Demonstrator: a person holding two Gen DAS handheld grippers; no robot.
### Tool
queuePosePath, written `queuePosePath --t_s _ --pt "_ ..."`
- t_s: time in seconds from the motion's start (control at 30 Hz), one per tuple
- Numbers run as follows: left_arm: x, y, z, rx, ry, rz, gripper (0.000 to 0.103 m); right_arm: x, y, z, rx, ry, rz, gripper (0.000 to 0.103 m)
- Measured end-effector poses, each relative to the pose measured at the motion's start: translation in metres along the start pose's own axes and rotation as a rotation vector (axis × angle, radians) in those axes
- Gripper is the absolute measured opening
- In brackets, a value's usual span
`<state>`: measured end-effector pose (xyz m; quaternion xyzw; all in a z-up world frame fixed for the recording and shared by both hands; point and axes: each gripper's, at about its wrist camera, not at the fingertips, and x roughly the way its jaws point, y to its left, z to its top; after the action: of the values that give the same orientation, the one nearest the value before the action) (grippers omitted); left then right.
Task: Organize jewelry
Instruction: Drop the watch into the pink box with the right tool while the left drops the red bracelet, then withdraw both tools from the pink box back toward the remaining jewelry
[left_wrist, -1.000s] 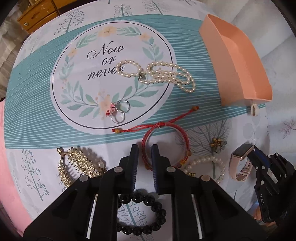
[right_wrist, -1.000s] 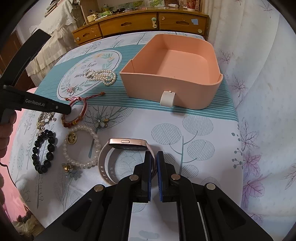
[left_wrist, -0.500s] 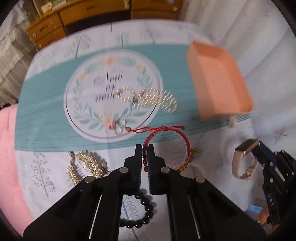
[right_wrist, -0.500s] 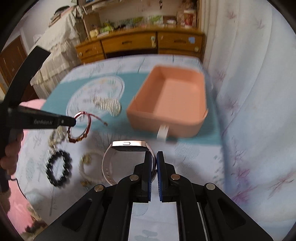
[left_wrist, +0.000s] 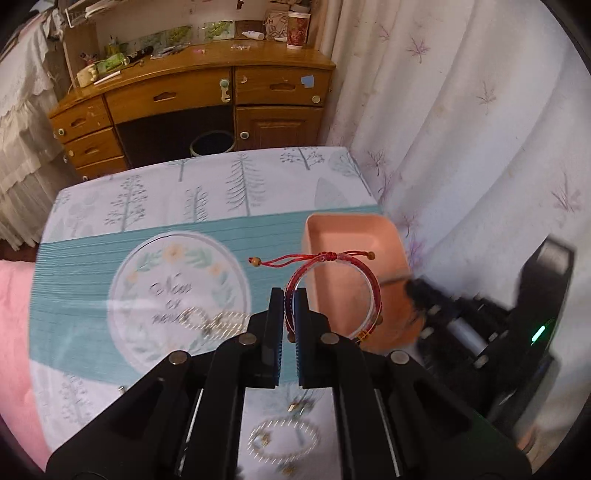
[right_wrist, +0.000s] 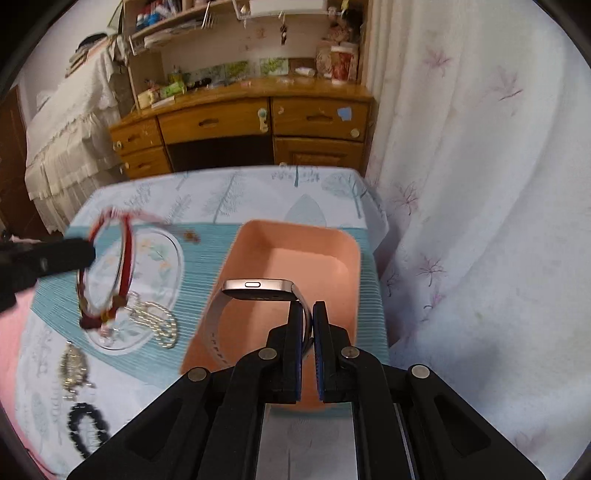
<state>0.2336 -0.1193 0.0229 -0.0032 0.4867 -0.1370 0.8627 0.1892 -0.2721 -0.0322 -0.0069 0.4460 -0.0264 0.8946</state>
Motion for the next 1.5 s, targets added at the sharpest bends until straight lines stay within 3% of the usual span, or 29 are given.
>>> queuePosePath --t_s 0.27,0.33,0.47,0.77,1.0,1.07,1.13,1.2,1.43,1.5 --pt "0.079 -0.007 0.012 -0.021 0.048 -0.031 0.003 0.07 0.013 -0.026 -0.075 0.106 0.138 0.005" --pt "0.093 -0.01 0.009 -0.01 0.064 -0.029 0.003 0.079 0.017 -0.035 -0.108 0.115 0.138 0.005" --pt "0.117 -0.014 0.0 0.011 0.097 -0.029 0.003 0.082 0.008 -0.05 -0.108 0.129 0.239 0.006" --pt "0.119 -0.014 -0.017 0.044 0.126 -0.047 0.003 0.061 0.017 -0.078 -0.214 0.128 0.3 0.006" --pt "0.117 -0.02 -0.017 0.062 0.105 -0.037 0.003 0.045 0.001 -0.074 -0.079 0.088 0.25 0.006" --pt "0.118 -0.02 -0.015 0.066 0.095 -0.021 0.004 0.043 -0.004 -0.068 -0.053 0.088 0.256 0.011" --pt "0.121 -0.019 -0.015 0.065 0.112 -0.017 0.004 0.04 -0.008 -0.062 -0.039 0.093 0.243 0.037" --pt "0.124 -0.017 -0.015 0.061 0.135 -0.026 0.004 0.036 -0.012 -0.058 -0.03 0.07 0.218 0.05" --pt "0.113 -0.017 -0.025 0.094 0.163 -0.065 0.007 0.016 -0.023 -0.056 0.02 0.066 0.209 0.05" --pt "0.103 -0.018 -0.031 0.118 0.167 -0.056 0.015 0.006 -0.02 -0.059 0.02 0.064 0.204 0.05"
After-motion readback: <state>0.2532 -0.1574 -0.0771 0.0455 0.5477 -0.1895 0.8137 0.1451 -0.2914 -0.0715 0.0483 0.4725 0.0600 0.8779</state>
